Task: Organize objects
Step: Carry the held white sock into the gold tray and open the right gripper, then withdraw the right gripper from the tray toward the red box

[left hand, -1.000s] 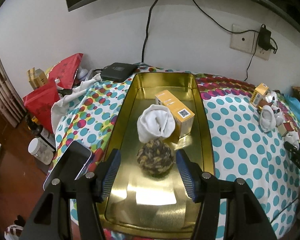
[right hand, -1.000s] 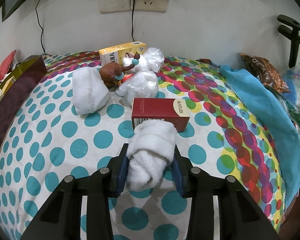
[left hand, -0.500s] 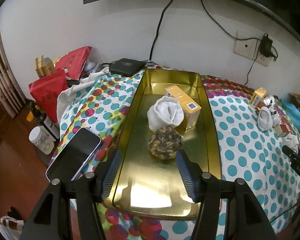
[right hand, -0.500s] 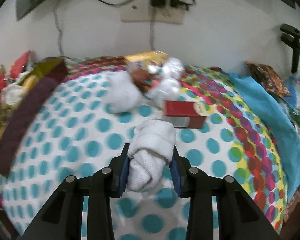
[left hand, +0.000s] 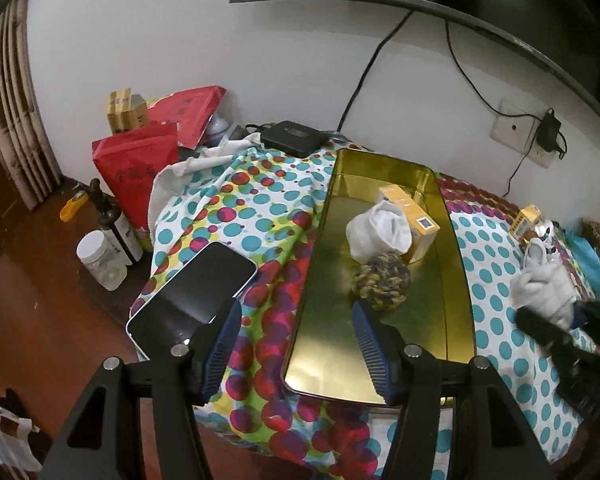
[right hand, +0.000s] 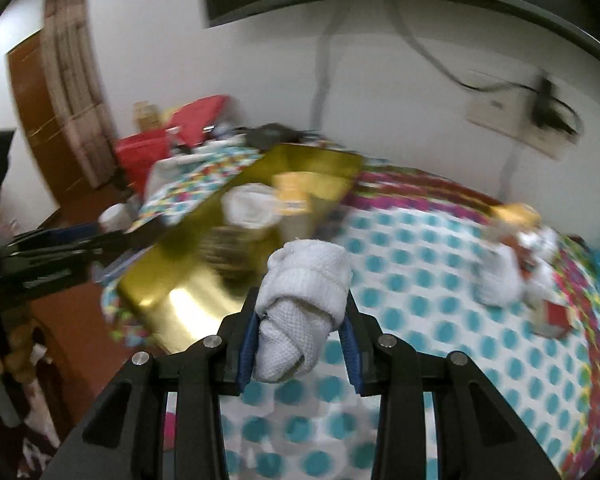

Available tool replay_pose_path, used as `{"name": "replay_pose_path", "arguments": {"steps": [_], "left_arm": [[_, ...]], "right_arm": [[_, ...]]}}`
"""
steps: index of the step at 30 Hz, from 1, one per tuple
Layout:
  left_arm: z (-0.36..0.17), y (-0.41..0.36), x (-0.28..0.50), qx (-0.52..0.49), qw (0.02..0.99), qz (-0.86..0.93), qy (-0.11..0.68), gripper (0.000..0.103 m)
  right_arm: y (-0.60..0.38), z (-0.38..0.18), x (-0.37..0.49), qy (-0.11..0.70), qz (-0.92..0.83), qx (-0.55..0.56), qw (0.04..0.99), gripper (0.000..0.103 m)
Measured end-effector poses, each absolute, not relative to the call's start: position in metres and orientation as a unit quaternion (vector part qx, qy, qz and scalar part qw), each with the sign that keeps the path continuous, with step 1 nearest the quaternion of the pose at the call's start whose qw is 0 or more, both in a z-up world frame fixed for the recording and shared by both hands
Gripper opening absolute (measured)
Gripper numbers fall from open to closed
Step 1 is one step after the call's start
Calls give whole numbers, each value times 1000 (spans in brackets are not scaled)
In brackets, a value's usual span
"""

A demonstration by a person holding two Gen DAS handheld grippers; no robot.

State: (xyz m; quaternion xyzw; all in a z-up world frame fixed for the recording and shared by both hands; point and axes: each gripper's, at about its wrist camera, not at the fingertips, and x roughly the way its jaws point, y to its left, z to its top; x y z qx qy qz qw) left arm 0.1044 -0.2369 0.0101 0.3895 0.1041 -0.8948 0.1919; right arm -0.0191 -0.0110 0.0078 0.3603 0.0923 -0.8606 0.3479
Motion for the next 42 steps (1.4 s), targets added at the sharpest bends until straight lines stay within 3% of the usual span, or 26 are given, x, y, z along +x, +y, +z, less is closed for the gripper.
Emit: {"name": "replay_pose_path", "arguments": {"steps": [10, 27, 33, 42], "left_arm": [[0, -259, 112, 392, 199, -889, 129, 59], [-18, -262, 104, 412, 190, -880, 140, 59], [-17, -258, 102, 413, 188, -880, 138, 59], [-11, -236, 92, 413, 170, -886, 122, 59]], "right_arm": [[-89, -22, -10, 144, -817, 402, 388, 34], [-110, -54, -25, 152, -802, 435, 380, 37], [-101, -48, -26, 125, -805, 427, 393, 49], [-62, -29, -34, 77, -833, 396, 378, 50]]}}
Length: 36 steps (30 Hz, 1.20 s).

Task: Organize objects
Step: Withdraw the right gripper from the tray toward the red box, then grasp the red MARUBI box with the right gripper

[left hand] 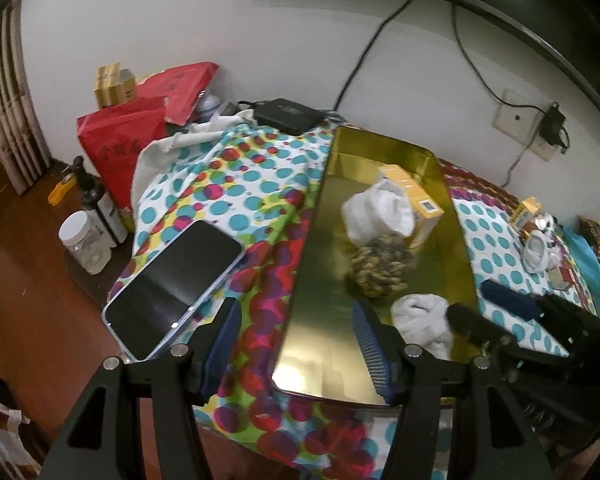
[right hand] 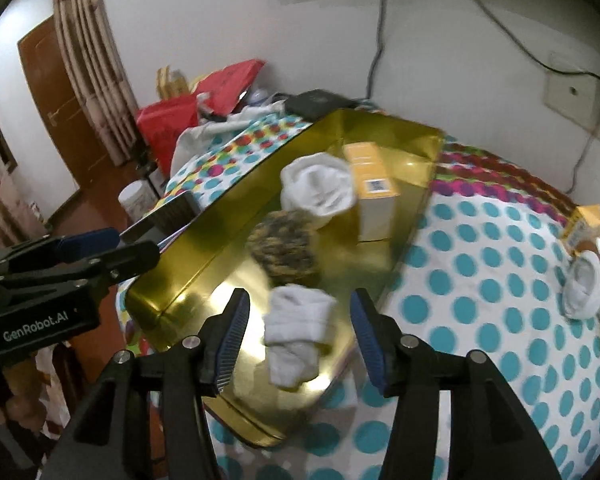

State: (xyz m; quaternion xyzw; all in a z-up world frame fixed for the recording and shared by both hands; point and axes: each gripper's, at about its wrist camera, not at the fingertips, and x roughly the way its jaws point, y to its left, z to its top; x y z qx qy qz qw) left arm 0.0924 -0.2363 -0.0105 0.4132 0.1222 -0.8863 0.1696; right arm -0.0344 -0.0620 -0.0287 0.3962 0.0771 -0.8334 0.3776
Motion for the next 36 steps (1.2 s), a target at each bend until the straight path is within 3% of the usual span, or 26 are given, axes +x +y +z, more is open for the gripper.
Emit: {"name": "replay_pose_path", "arguments": {"steps": [6, 15, 22, 36], "left_arm": [[-7, -210, 81, 417, 150, -891, 101, 59], [-3, -166, 61, 423, 115, -896, 68, 59], [-7, -133, 46, 436, 91, -895, 40, 59], [-12, -78, 10, 446, 57, -893, -14, 59]], "right_arm": [[2, -17, -54, 46, -877, 367, 307, 65], [122, -30, -110, 8, -914, 373, 161, 66], [178, -54, -141, 4, -917, 389, 83, 77], [187, -88, -180, 15, -902, 425, 75, 75]]}}
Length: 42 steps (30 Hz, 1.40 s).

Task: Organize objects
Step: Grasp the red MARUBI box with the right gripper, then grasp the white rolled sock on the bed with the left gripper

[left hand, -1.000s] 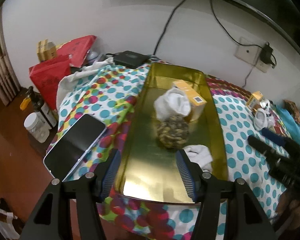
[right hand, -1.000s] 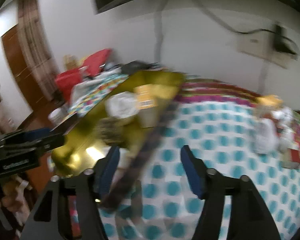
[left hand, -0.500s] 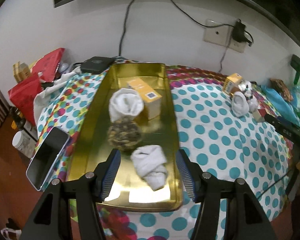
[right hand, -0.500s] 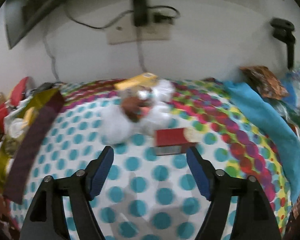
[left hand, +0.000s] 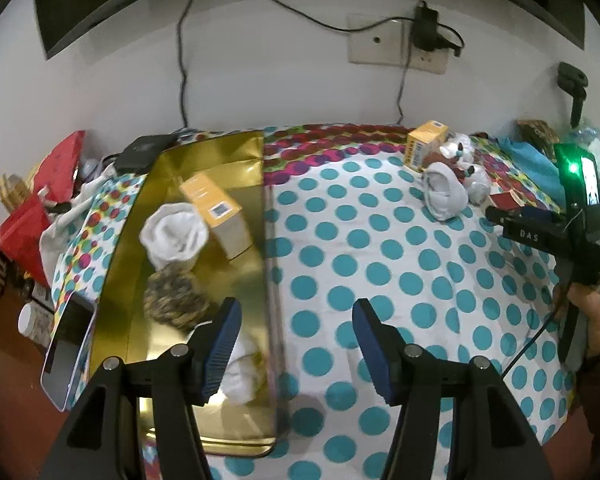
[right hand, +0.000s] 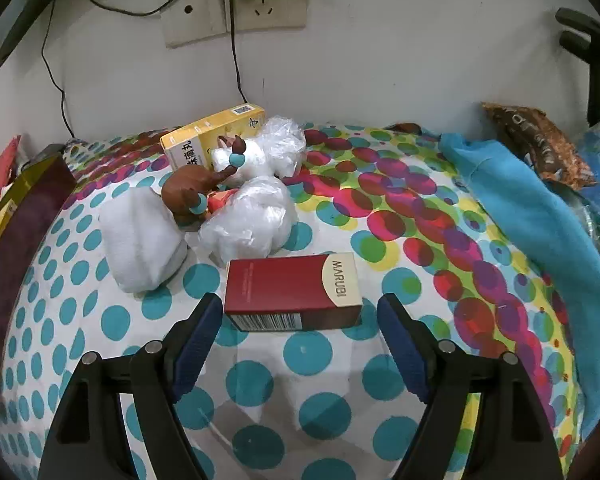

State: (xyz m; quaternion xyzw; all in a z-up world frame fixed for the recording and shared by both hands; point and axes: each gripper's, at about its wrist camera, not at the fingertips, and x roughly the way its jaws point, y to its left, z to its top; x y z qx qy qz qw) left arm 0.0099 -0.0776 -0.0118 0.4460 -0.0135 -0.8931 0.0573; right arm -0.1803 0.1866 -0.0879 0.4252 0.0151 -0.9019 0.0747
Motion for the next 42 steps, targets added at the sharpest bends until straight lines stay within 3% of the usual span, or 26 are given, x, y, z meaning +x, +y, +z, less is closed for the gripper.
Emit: {"name": "replay_pose_path", "arguments": {"steps": [3, 25, 36, 42], "left_arm": [[-16, -65, -1, 450, 50, -891, -18, 59], [-55, 19, -101, 432, -30, -901, -24, 59], [-67, 51, -143, 418, -54, -906, -48, 66], [-85, 50, -150, 421, -78, -904, -18, 66]], "right_arm": [[188, -87, -182, 3, -902, 424, 86, 61], [201, -88, -158, -3, -904, 424, 56, 60], [203, -91, -158, -4, -901, 431, 54, 60], [203, -92, -158, -2, -899, 434, 52, 61]]}}
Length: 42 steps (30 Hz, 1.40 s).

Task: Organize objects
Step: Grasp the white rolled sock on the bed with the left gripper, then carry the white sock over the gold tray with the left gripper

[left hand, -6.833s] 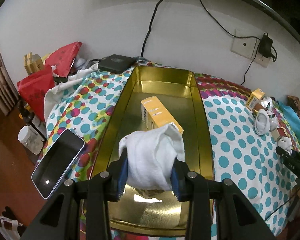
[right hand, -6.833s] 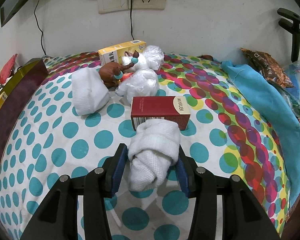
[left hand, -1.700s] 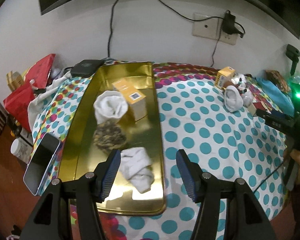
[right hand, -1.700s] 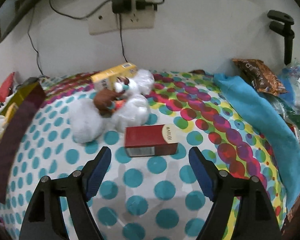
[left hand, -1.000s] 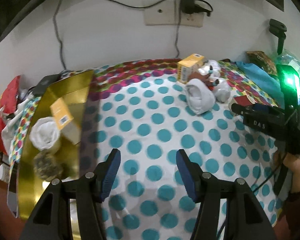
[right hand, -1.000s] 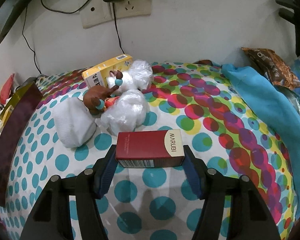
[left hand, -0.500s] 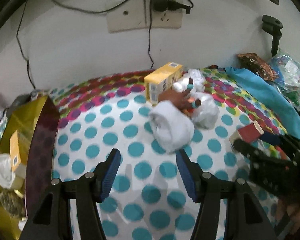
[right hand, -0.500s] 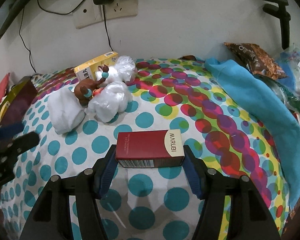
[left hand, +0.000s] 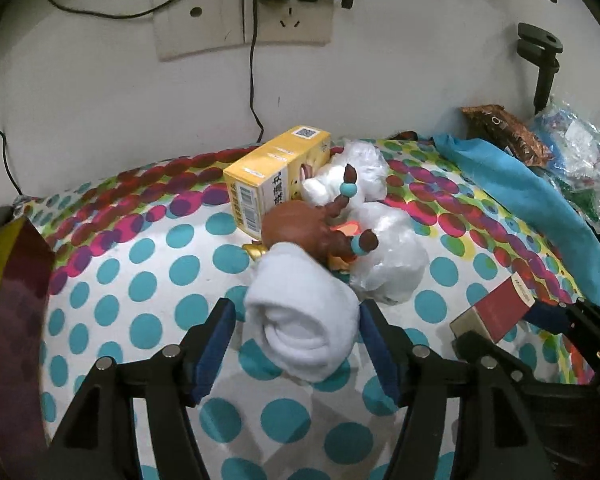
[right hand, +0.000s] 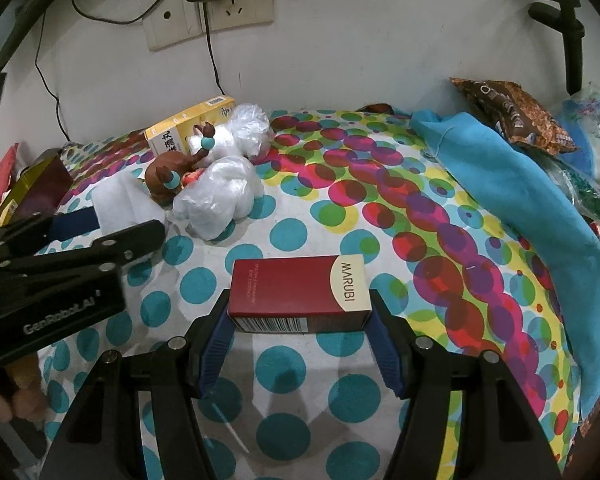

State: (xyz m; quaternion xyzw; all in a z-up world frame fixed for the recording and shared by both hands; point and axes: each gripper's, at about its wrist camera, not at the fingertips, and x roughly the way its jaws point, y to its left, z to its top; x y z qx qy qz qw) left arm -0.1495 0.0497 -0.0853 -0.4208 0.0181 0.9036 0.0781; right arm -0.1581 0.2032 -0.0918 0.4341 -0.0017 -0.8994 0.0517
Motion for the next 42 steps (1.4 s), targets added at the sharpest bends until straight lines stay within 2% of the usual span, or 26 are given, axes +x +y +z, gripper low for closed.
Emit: {"name": "replay_pose_path", "arguments": {"steps": [1, 2, 3, 24, 42], "left_arm": [[-89, 51, -150, -424, 81, 902, 18, 62], [-91, 51, -150, -428, 86, 899, 17, 47], [-93, 52, -151, -431, 93, 897, 13, 44], [-79, 39, -139, -381, 23, 924, 12, 43], [-76, 16, -94, -403, -2, 915, 15, 43]], "right_arm": [[203, -92, -158, -1, -899, 434, 51, 61], [203, -92, -158, -2, -899, 434, 52, 61], [202, -92, -158, -3, -899, 434, 52, 61], [195, -93, -160, 7, -899, 436, 38, 61], [192, -94, -161, 15, -899, 438, 28, 60]]}}
